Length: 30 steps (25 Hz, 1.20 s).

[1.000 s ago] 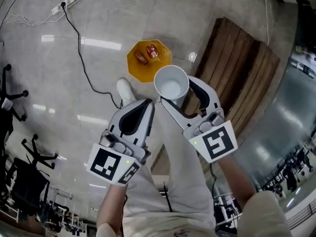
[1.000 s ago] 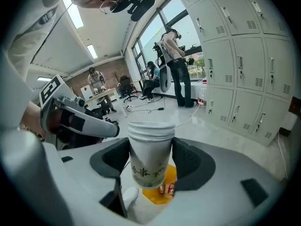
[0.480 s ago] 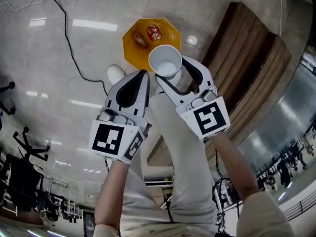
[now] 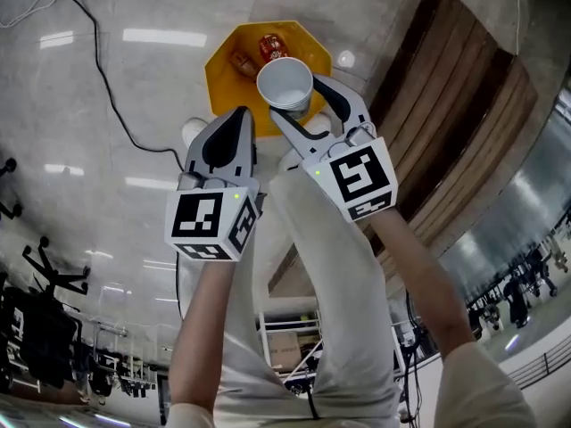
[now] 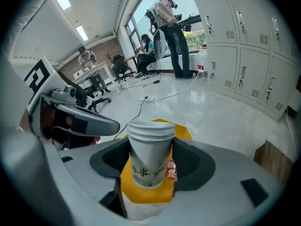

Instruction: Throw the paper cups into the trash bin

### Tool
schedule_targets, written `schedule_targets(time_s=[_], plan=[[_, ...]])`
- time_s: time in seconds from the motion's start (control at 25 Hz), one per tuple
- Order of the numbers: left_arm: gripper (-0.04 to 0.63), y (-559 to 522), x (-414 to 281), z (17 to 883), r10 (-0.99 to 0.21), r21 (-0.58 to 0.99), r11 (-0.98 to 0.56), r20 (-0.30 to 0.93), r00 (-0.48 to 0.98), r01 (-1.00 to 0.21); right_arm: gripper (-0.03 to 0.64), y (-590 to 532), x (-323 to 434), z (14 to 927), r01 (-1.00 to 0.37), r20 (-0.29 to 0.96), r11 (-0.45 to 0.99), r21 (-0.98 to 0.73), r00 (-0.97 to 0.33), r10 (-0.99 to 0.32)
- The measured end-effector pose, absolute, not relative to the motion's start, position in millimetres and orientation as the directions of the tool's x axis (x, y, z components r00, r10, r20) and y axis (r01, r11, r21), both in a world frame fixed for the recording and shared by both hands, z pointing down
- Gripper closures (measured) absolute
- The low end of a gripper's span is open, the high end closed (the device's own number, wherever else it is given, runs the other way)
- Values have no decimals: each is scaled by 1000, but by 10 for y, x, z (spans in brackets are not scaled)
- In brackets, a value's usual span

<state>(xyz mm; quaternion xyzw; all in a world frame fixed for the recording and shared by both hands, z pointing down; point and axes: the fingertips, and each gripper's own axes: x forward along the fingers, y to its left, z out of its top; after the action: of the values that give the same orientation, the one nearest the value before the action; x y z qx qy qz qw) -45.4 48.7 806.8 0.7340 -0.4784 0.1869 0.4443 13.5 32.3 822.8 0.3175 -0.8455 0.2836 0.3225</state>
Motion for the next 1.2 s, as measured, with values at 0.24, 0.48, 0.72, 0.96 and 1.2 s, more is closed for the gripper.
schedule_targets(time_s=[0.24,0.48,0.72,0.96,1.2], plan=[[589,430,-398,8503,-504,462,-147,726,468,-875,327,307,191,8614,-736,756,620,-272,-563,-335],[589,422,-386,8911,-448,450,-120,771,453,-885,324,313,188,8873,-724,788,629,-284,-550,-276],[589,407,-416,9010,-431,405,-132,798,421,-905,322,305,116,9023,-705,810,649,-286,-540,-230],[589,418,-416,9056,-406,425,-94,809,424,-900,291,295,107,8971,-730,820,612,-305,-528,-220],[589,406,-428,8951,-378,430,-93,819,432,-898,295,342,114,8708,-721,825,625,-299,-524,-211]])
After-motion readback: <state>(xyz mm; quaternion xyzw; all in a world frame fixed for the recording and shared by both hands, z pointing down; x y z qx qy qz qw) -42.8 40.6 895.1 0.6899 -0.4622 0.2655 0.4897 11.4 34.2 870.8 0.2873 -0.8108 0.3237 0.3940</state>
